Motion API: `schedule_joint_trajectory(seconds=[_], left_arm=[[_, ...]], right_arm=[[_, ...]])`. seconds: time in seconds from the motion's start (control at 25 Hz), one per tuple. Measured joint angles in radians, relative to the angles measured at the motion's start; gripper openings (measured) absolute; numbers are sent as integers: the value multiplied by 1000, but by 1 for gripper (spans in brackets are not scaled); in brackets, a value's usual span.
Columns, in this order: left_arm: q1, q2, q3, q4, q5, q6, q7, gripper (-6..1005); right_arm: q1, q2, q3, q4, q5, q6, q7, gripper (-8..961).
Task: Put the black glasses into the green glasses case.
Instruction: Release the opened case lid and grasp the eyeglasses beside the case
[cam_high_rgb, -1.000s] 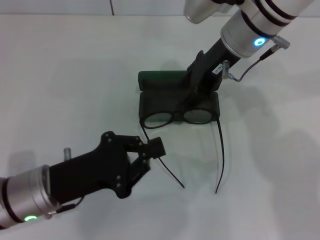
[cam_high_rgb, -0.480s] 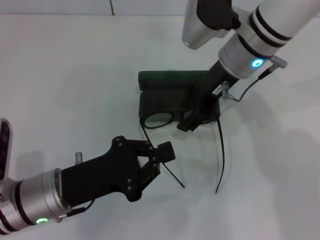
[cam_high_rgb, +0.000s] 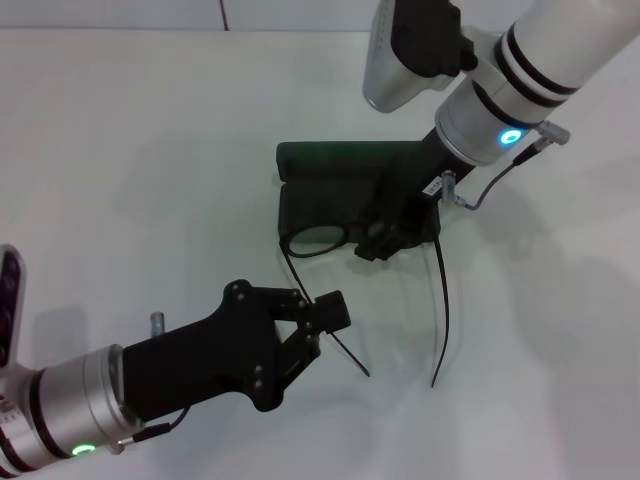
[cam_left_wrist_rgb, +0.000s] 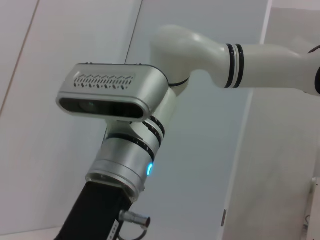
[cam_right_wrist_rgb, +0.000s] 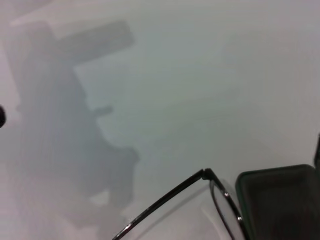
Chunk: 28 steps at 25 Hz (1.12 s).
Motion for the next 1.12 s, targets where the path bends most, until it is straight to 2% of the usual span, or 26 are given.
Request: schedule_joint_trajectory(seconds=[0.36, 0.56, 0.8, 1.12], left_arm=[[-1, -1, 10, -6, 1, -6, 1, 42], [-8, -1, 14, -13, 1, -6, 1, 42], [-7, 0, 14, -14, 1, -8, 1, 42], [-7, 0, 14, -15, 1, -8, 1, 42]], right_arm=[[-2, 0, -39, -1, 31, -8, -5, 506], [-9, 0, -40, -9, 31, -3, -11, 428], [-15, 0, -40, -4, 31, 19, -16, 248], [-27, 0, -42, -2, 67, 38, -52, 161]])
